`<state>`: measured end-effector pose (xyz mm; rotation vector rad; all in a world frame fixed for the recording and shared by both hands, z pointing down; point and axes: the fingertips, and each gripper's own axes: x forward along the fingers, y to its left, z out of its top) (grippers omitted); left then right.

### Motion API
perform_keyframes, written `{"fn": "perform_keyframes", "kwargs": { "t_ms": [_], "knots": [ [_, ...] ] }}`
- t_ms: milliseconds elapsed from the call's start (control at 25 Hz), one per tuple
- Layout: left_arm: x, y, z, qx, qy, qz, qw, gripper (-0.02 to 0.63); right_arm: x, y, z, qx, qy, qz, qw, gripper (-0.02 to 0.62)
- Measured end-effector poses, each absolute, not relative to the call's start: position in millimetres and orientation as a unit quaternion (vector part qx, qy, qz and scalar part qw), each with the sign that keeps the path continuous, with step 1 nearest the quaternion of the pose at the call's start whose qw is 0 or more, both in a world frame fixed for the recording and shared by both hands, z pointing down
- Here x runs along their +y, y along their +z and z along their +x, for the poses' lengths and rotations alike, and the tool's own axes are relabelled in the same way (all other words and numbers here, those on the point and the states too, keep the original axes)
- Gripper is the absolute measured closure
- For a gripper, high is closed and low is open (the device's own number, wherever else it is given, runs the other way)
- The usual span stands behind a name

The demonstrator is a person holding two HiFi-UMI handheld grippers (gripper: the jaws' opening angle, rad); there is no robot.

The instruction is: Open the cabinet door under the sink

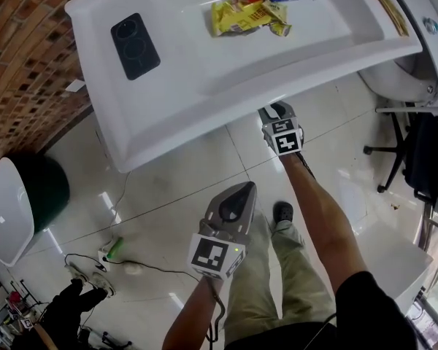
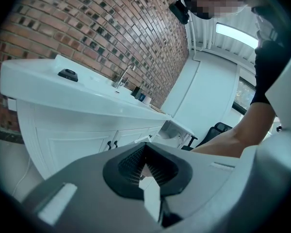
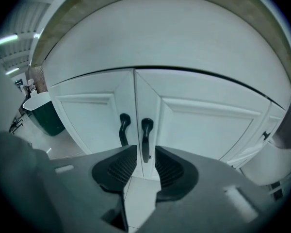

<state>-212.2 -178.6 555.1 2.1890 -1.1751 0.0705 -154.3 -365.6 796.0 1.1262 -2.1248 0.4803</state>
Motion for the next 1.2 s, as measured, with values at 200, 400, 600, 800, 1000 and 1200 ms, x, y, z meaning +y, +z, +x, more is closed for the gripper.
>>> {"fn": "perform_keyframes", "kwargs": {
  "t_ms": [200,400,600,800,1000,1200],
  "knots": [
    [-174,554,-214,-0.448,0.027,0.833,0.324,0.589,-372,806,-154,-0.807,0.199,0.443,0.337,0.491],
    [-170,559,-220,-0.454,0.027,0.827,0.330,0.589,-375,809,-159,-0.806,0.204,0.442,0.337,0.494],
    [-169,561,-222,-0.458,0.026,0.823,0.334,0.589,-377,812,-161,-0.806,0.202,0.443,0.337,0.524],
    [-169,560,-221,-0.456,0.025,0.825,0.334,0.589,-381,813,-164,-0.807,0.197,0.438,0.343,0.537],
    [-171,561,-222,-0.455,0.026,0.825,0.334,0.589,-382,812,-167,-0.810,0.201,0.434,0.338,0.551],
    [-171,560,-223,-0.458,0.028,0.824,0.332,0.589,-381,812,-166,-0.810,0.207,0.433,0.338,0.554]
  ]
}}
